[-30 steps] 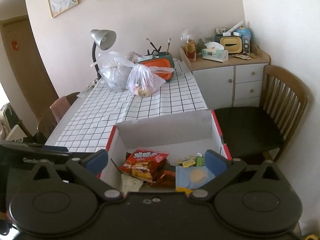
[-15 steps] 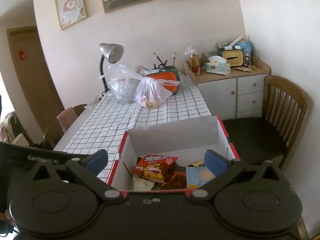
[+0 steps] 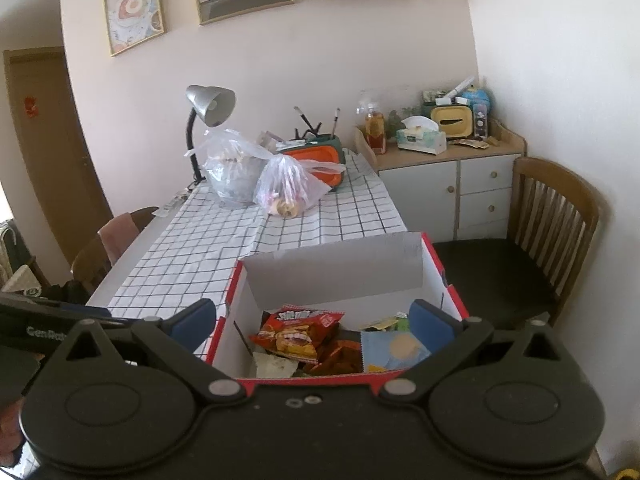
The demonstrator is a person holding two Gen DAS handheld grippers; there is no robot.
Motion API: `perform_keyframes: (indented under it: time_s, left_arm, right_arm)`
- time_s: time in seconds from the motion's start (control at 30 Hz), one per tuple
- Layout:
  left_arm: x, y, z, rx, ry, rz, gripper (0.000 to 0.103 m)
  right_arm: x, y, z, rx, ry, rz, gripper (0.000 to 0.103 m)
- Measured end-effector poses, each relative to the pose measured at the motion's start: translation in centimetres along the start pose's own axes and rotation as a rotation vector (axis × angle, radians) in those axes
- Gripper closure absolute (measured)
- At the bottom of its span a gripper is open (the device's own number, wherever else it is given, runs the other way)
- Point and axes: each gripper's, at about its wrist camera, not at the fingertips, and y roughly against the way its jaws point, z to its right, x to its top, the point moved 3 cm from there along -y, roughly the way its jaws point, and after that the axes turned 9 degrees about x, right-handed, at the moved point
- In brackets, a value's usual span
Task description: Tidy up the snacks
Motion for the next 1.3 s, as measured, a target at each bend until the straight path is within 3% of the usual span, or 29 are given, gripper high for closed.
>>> perform_keyframes:
  time_s: [0.5, 1.3]
  left_arm:
    - [0.09, 0.41, -0.11, 0.007, 0.005, 0.011, 0.003]
    - [-0.33, 0.56, 0.27, 0.001, -0.003, 0.004, 0.003]
  right_arm:
    - [-0.46, -0.16, 0.27, -0.054, -0.014, -0.016, 0.0]
    - [-0.23, -0.14, 0.25, -0.037, -0.006, -0.036, 0.0]
